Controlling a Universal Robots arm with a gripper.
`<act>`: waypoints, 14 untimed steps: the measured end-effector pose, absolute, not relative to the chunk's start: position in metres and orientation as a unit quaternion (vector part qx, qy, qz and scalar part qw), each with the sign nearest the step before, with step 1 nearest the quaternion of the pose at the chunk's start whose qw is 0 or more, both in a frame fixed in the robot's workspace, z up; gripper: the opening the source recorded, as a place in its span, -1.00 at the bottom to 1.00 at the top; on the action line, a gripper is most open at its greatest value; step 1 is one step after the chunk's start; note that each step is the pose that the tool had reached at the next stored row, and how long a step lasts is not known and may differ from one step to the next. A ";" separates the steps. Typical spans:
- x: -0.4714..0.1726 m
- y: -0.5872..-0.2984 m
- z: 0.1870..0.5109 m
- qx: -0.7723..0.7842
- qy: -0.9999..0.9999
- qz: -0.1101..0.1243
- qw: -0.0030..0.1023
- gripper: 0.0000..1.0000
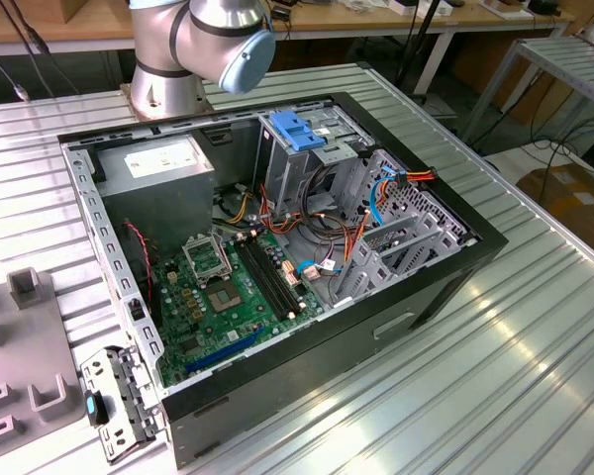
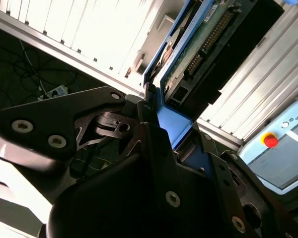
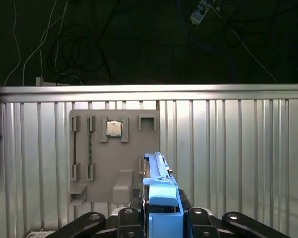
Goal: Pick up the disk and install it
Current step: 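Pick up the disk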
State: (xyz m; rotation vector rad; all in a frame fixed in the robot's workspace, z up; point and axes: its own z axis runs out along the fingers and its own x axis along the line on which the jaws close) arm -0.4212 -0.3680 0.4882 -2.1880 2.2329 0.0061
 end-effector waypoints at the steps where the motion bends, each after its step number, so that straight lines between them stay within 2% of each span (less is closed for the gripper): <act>1: -0.420 -0.368 0.488 -0.700 0.714 0.002 0.008 -0.26; 14: -0.408 -0.368 0.488 -0.700 0.714 0.002 0.008 -0.26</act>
